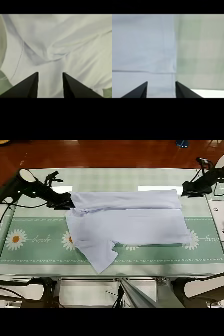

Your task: Fold the shirts.

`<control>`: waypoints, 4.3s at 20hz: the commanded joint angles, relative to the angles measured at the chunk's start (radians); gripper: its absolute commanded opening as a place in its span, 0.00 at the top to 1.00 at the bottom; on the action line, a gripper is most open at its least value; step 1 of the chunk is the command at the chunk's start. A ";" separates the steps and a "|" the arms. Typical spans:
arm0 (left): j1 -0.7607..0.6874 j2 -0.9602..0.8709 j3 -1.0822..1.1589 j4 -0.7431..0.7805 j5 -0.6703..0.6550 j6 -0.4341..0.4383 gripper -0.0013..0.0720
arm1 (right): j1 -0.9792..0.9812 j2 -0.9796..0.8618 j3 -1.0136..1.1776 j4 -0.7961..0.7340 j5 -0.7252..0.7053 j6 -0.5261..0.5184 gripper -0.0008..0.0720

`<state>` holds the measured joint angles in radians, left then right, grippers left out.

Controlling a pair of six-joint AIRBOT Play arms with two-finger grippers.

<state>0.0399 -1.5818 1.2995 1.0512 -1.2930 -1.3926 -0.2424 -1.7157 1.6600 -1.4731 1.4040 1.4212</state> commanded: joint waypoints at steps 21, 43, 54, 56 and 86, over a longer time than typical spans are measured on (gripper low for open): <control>-0.047 0.442 -0.848 -0.252 0.159 0.046 0.16 | -0.304 0.334 -0.405 0.306 0.045 -0.141 0.25; -0.177 0.397 -0.845 -0.274 0.264 0.073 0.94 | -0.529 0.353 -0.763 0.273 -0.022 -0.207 0.24; -0.177 0.397 -0.845 -0.274 0.276 0.076 0.94 | -0.445 0.351 -0.864 0.259 -0.128 -0.203 0.24; -0.177 0.397 -0.845 -0.274 0.276 0.076 0.94 | -0.399 0.351 -0.893 0.260 -0.179 -0.161 0.24; -0.001 -0.118 0.102 -0.327 0.246 0.091 0.94 | 0.022 0.172 -0.528 0.611 -0.958 -0.121 0.94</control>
<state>0.0334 -1.5669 1.2869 0.7292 -0.9760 -1.3018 -0.2379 -1.4803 1.1091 -0.8623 0.5121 1.2926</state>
